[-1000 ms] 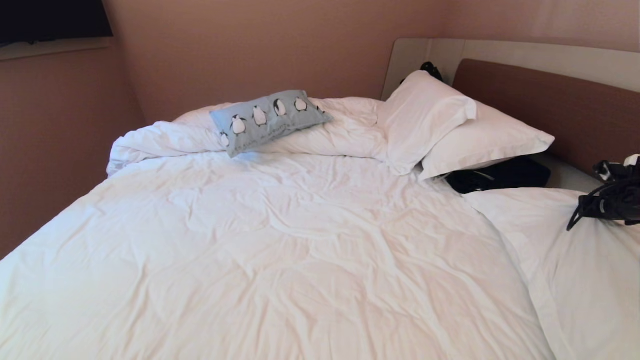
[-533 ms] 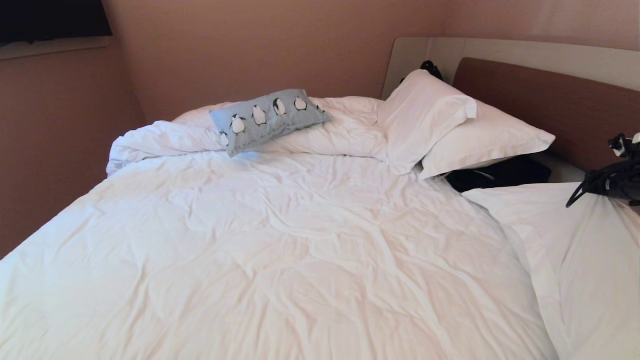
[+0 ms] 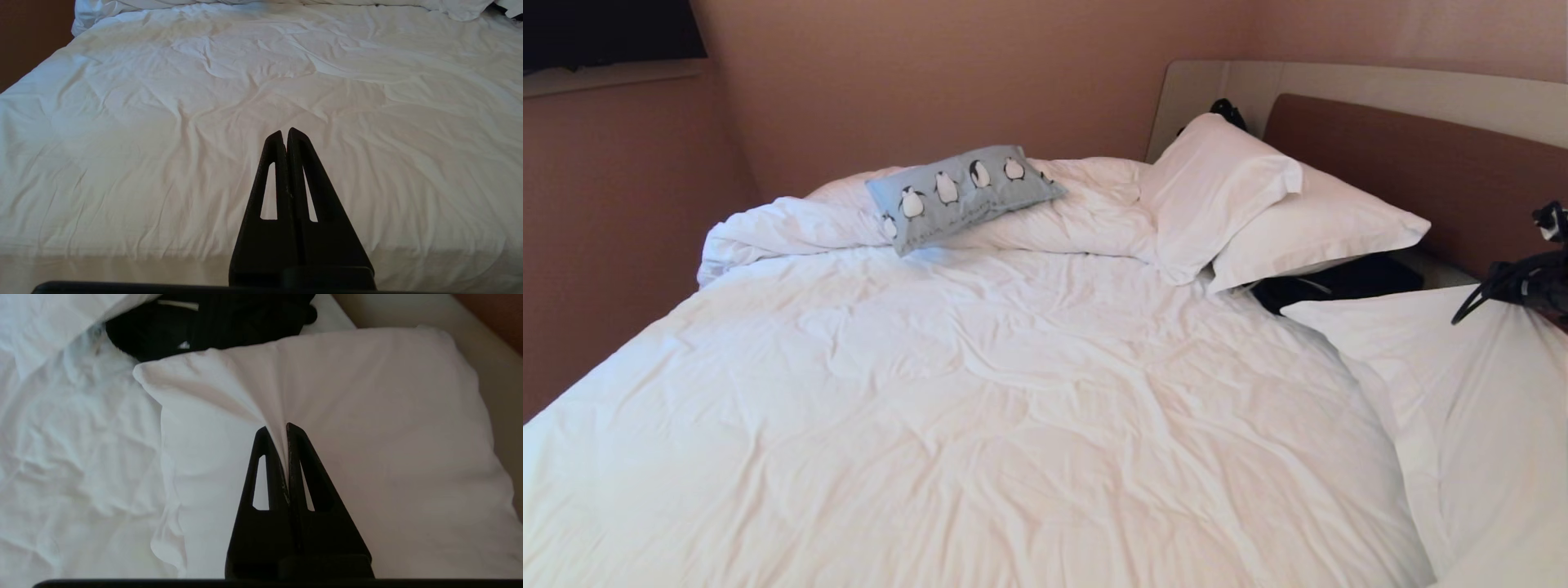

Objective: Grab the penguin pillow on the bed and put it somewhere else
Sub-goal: Place the pillow at the bedside

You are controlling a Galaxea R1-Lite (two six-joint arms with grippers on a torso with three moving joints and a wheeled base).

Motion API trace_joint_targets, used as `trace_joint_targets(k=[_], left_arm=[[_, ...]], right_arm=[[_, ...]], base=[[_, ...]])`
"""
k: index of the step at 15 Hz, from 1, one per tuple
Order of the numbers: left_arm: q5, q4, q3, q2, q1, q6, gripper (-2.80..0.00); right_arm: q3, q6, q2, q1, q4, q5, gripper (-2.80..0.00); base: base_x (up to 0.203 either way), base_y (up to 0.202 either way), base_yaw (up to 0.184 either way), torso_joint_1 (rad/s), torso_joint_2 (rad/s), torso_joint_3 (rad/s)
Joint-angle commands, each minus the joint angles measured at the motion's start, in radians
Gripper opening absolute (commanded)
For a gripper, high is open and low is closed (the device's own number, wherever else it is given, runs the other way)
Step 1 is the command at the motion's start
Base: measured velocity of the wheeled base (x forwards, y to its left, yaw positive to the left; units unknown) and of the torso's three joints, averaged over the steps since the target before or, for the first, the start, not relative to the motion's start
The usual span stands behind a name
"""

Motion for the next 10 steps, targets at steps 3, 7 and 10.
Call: trace_joint_targets(k=[3, 7, 10], left_arm=[[0.0, 0.0, 0.001, 0.0, 0.0, 0.0, -2.8], [0.0, 0.0, 0.0, 0.0, 0.0, 0.0, -2.8], [0.0, 0.0, 0.002, 0.0, 0.0, 0.0, -2.8]], right_arm=[[-0.001, 0.051, -0.043, 0.0, -0.058, -0.062, -2.8], [-0.001, 0.086, -0.057, 0.0, -0.108, -0.069, -2.8], [-0.001, 0.086, -0.049, 0.0, -0.131, -0.084, -2.8]], base=[[0.0, 0.0, 0.0, 0.0, 0.0, 0.0], [0.0, 0.0, 0.0, 0.0, 0.0, 0.0], [0.0, 0.0, 0.0, 0.0, 0.0, 0.0]])
